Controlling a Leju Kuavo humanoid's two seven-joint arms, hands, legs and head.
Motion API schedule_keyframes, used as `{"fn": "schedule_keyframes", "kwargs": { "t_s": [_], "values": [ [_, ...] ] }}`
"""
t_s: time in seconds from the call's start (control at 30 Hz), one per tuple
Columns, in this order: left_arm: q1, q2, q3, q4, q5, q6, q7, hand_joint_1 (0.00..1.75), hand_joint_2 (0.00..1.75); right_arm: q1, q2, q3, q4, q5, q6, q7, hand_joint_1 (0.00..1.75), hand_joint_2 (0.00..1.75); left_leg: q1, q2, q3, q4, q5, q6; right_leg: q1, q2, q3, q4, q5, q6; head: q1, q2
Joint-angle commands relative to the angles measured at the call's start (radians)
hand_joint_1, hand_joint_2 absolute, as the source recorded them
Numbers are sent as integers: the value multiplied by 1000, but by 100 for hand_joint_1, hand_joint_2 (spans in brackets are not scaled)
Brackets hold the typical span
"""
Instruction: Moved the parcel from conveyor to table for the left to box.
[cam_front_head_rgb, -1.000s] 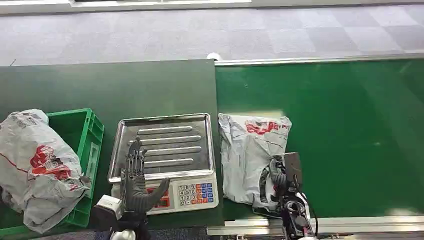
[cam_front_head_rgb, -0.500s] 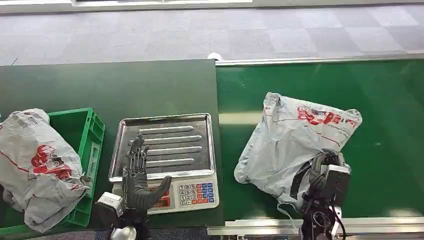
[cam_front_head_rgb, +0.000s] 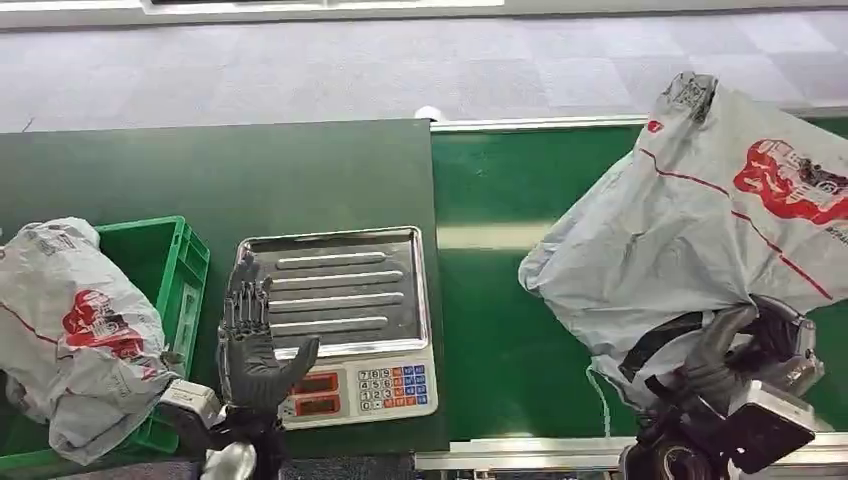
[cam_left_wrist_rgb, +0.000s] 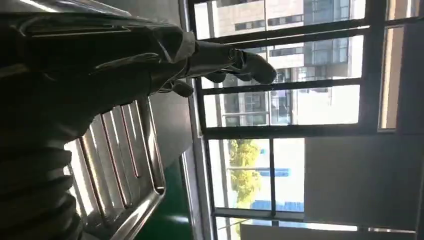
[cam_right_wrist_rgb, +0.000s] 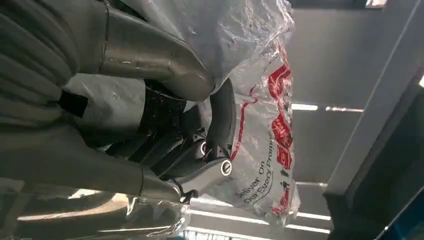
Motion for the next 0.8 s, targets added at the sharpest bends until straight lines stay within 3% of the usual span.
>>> {"fn": "schedule_keyframes", "kwargs": {
  "t_s": [0.03,0.13,0.23,0.33,0.57,0.8],
  "values": [
    [-23,25,84,-36,-9,11,-3,0,175,-192,-25,167,169,96,156,127,173,175,0,4,-1,0,1,1,0,4,-2,-1,2,0,0,0],
    [-49,25,118,-26,-1,1,-3,0,175,-346,17,246,375,166,220,166,175,175,0,13,0,-1,1,0,0,13,-3,1,4,0,0,0],
    [-61,17,142,-30,-15,20,-3,0,175,-435,43,281,549,168,281,173,175,175,0,9,2,-1,3,0,0,8,-1,0,4,-1,0,0],
    [-61,17,142,-30,-15,20,-3,0,175,-435,43,281,549,168,281,173,175,175,0,4,2,-1,4,0,1,4,1,0,2,-1,0,0],
    [-32,20,207,-72,-6,38,-3,0,175,-564,66,382,930,348,380,283,175,175,0,5,2,-2,3,-1,1,6,1,0,3,-1,0,0],
    [-27,11,218,-94,-19,62,-3,0,175,-602,82,415,1032,415,383,302,175,175,0,1,-1,-1,4,0,1,1,-1,0,2,-1,0,0]
  ]
}}
